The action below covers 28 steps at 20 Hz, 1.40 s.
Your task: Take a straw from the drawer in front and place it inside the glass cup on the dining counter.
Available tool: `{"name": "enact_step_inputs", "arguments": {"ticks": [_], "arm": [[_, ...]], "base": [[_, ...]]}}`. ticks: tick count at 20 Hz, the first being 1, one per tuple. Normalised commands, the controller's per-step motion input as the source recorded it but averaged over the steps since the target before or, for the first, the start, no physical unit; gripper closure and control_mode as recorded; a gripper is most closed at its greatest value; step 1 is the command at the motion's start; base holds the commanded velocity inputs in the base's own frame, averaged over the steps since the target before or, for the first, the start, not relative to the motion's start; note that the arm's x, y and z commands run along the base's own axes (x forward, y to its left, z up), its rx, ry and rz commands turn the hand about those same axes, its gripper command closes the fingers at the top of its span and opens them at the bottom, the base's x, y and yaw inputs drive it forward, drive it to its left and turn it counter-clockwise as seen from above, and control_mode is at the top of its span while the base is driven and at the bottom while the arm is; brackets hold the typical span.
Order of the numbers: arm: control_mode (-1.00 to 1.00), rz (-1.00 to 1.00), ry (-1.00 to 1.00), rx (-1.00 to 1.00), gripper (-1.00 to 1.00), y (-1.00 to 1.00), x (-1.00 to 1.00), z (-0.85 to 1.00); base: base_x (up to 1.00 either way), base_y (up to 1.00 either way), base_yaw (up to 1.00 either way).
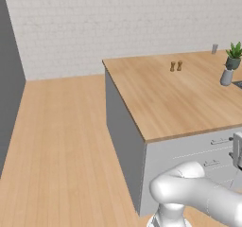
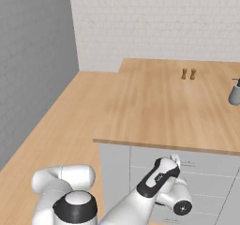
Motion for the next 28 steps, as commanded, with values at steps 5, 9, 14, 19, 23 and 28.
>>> {"name": "enact_step_inputs", "arguments": {"ticks": [5, 9, 14, 19, 23, 28], "arm": [[-1.00, -0.01, 0.03, 0.00, -1.00, -0.01, 0.30, -0.28], [-1.00, 0.00, 0.00, 0.01, -1.00, -0.08, 0.21, -0.27], [-1.00, 0.00, 0.00, 0.04, -1.00, -0.22, 0.16, -0.21], [-1.00, 0.00, 0.00, 0.04, -1.00, -0.25, 0.22, -0.20], [-1.00, 0.00, 0.00, 0.02, -1.00, -0.22, 0.25, -0.25], [-1.00, 0.00, -0.03, 0.01, -1.00, -0.15, 0.20, -0.29]], "base": [[0.00, 0.00, 0.00], [0.00, 0.00, 0.00], [0.00, 0.00, 0.00], [0.00, 0.00, 0.00], [0.00, 0.00, 0.00], [0.00, 0.00, 0.00]]}}
